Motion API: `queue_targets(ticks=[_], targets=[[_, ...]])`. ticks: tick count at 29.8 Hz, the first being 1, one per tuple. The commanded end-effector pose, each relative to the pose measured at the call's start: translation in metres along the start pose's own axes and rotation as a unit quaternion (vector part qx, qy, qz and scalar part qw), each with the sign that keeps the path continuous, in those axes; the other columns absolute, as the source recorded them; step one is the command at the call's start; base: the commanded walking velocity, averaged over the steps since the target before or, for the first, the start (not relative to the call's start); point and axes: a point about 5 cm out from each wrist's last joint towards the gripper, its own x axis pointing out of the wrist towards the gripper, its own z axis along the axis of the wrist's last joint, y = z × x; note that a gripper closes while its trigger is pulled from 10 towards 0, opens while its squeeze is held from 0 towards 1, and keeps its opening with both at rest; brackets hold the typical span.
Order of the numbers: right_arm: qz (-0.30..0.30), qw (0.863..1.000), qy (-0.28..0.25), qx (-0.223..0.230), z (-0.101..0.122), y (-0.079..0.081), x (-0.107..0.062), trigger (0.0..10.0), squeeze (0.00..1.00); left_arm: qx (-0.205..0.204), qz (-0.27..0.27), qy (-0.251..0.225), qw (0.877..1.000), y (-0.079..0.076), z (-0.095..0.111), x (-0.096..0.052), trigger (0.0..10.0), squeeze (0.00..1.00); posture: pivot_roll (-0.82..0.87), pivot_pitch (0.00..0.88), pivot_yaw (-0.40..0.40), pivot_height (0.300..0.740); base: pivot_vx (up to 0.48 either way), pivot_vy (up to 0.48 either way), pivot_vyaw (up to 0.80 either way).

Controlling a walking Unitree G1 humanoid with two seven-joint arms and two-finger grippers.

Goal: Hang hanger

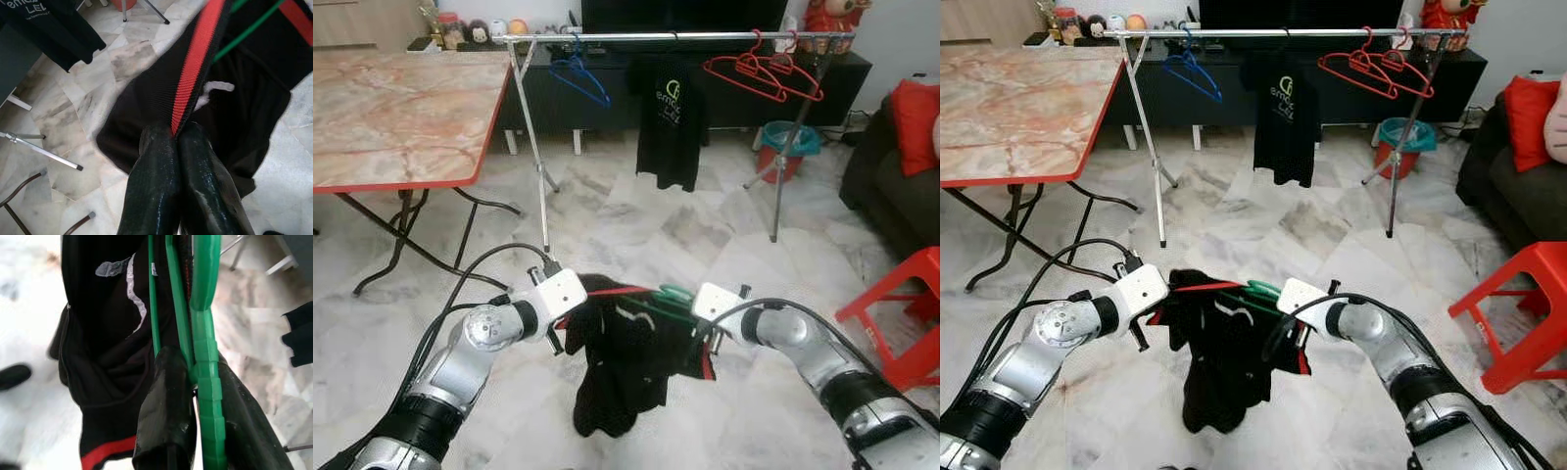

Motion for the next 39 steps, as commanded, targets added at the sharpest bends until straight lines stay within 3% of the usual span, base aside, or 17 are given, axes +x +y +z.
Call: queue_targets(ticks=[1, 2, 3, 10, 11, 27, 33, 39], targets=[[-0.044, 0.997, -0.05, 0.025, 0.015, -0.013, -0.001, 10.0, 0.0, 0.002, -0.007, 0.003, 1.0, -0.004, 0.001, 0.002, 6.7, 0.0, 0.05, 0.0, -0.007, 0.74, 0.0, 0.0, 0.0], [-0.044, 0.997, -0.05, 0.025, 0.015, -0.013, -0.001, 10.0, 0.0, 0.002, -0.007, 0.003, 1.0, -0.004, 0.001, 0.002, 6.7, 0.0, 0.05, 0.0, -0.007, 0.74, 0.0, 0.0, 0.0], [-0.047, 0.996, -0.067, 0.026, 0.02, -0.013, 0.001, 10.0, 0.0, -0.002, -0.001, 0.004, 1.0, -0.004, 0.002, 0.003, 10.0, 0.0, 0.05, 0.0, -0.008, 0.74, 0.0, 0.0, 0.0], [-0.066, 0.992, -0.102, 0.034, 0.028, -0.01, 0.004, 10.0, 0.0, -0.019, 0.016, -0.01, 1.0, -0.003, 0.005, 0.004, 10.0, 0.0, 0.05, 0.0, -0.011, 0.74, 0.0, 0.0, 0.0], [-0.069, 0.992, -0.104, 0.034, 0.029, -0.01, 0.005, 10.0, 0.0, -0.02, 0.018, -0.013, 1.0, -0.003, 0.006, 0.005, 10.0, 1.0, 0.05, 0.0, -0.011, 0.74, 0.0, 0.0, 0.0], [-0.083, 0.989, -0.117, 0.044, 0.032, -0.006, 0.009, 10.0, 0.0, -0.028, -0.003, -0.032, 0.999, -0.003, 0.012, 0.001, 10.0, 1.0, 0.05, 0.0, -0.011, 0.74, 0.0, 0.0, 0.0], [-0.096, 0.988, -0.108, 0.05, 0.027, -0.007, 0.007, 10.0, 0.0, -0.03, -0.009, -0.028, 0.999, 0.005, 0.008, -0.019, 10.0, 1.0, 0.06, 0.0, -0.015, 0.74, 0.0, 0.0, 0.0], [-0.117, 0.986, -0.103, 0.063, 0.025, -0.011, 0.007, 10.0, 0.0, -0.067, -0.034, -0.041, 0.996, 0.01, 0.009, -0.041, 10.0, 1.0, 0.06, 0.0, -0.016, 0.74, 0.0, 0.0, 0.0]])
